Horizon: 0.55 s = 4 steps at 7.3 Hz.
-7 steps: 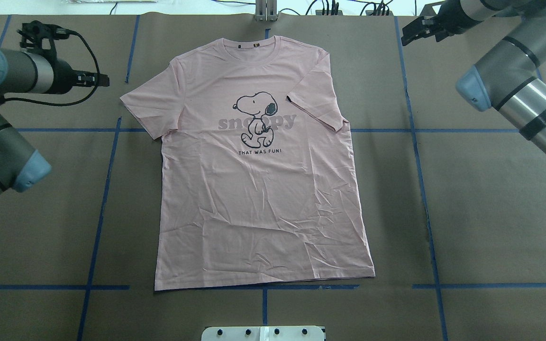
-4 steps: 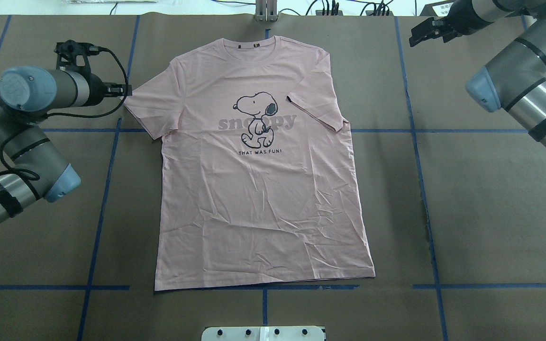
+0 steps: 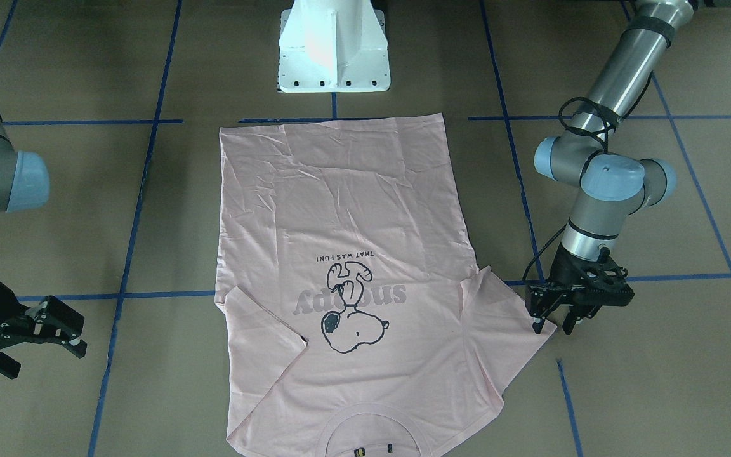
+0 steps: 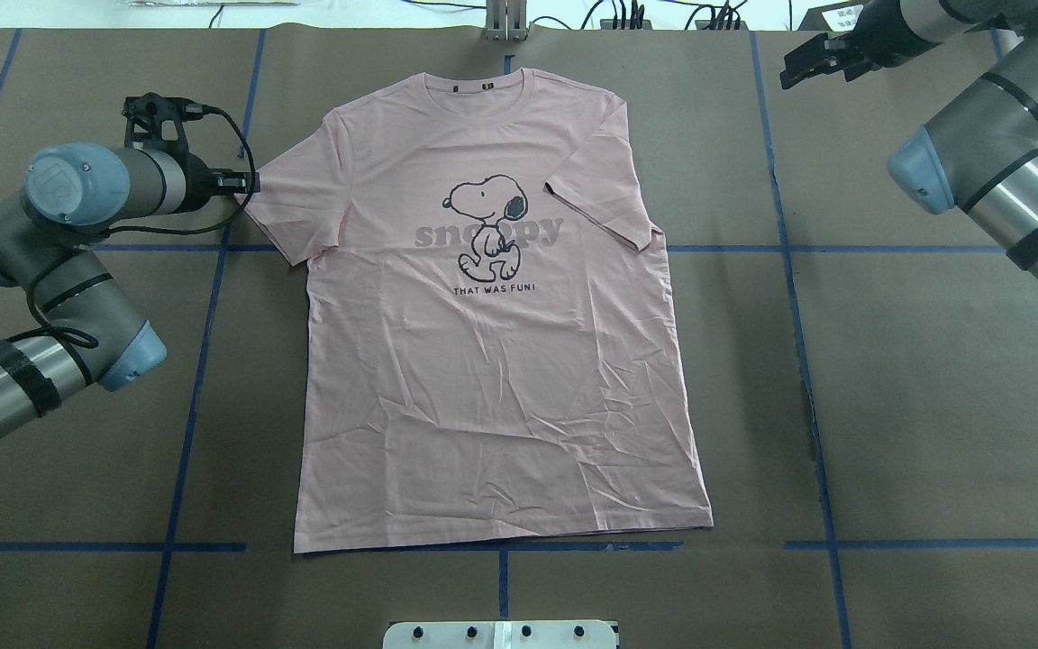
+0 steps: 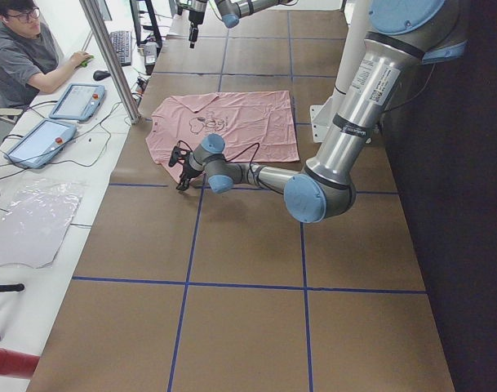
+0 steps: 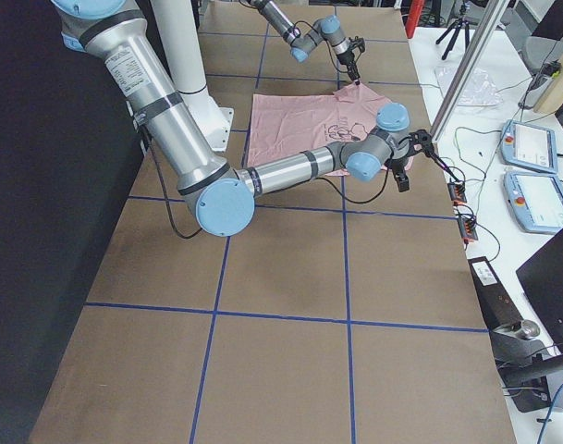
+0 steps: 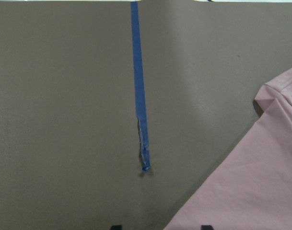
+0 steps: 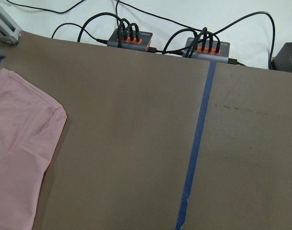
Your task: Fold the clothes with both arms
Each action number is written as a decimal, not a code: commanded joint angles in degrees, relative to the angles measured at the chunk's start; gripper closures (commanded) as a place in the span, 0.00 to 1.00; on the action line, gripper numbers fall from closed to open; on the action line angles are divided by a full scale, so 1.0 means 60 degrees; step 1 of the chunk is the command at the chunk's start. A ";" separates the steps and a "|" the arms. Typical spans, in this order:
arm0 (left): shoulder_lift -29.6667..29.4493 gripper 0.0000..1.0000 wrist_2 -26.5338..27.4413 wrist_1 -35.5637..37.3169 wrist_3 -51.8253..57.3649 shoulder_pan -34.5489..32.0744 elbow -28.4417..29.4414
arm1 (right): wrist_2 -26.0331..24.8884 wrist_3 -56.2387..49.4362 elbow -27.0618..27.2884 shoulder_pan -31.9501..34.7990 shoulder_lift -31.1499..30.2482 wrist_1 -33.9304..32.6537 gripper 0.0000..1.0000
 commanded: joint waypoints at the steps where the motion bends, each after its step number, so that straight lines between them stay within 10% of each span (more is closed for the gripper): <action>1: -0.0002 0.80 0.0001 -0.0021 0.0000 0.0037 -0.0011 | -0.0001 0.0000 0.0000 0.0000 -0.0011 -0.0002 0.00; 2: 0.0012 1.00 -0.0014 -0.0036 0.0116 0.0037 -0.0055 | -0.0001 0.0000 0.0000 0.0000 -0.0011 -0.0002 0.00; 4: 0.0027 1.00 -0.0101 0.0051 0.0467 0.0037 -0.0346 | -0.0001 0.0000 0.0000 0.0000 -0.0040 -0.0002 0.00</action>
